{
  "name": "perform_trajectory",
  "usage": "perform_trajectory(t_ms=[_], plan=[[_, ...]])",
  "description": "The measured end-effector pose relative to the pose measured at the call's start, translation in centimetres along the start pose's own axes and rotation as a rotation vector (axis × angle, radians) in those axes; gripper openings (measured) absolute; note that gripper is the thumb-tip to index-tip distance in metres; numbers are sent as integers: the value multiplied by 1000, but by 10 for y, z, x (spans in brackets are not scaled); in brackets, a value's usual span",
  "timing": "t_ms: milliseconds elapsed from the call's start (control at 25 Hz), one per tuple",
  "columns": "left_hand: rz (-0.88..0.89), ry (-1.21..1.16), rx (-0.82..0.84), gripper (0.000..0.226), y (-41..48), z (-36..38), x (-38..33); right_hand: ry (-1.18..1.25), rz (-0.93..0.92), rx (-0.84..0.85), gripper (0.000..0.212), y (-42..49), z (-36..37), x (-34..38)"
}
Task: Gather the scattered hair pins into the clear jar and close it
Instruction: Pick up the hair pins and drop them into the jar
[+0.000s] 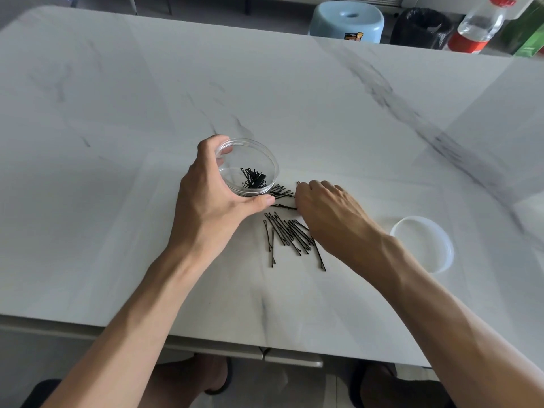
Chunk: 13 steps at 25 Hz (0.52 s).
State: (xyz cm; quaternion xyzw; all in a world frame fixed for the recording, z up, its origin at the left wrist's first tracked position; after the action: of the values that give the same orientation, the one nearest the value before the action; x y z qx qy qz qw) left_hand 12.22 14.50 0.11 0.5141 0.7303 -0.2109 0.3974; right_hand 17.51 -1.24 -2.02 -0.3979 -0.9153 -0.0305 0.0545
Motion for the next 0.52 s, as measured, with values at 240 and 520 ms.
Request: perform_trajectory(t_ms=[240,520], plan=[[5,-5,-3,89,0,1,0,80,67,12,15,5,13,-15],[6,-4,0,90,0,0,-1,-13,-9,-10,34,0,3,1]])
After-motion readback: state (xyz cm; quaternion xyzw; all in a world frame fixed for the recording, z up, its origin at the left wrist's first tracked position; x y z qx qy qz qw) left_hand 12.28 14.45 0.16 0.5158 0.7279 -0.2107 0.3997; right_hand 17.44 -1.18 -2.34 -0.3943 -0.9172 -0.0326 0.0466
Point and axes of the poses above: each hand's wrist, its own y-axis towards the middle knuckle, its own z-axis out of the palm, x = y × z, the point moved 6 cm from there along y, towards the middle knuckle, and after that the axes turned 3 degrees about y, right-handed, at the moved point
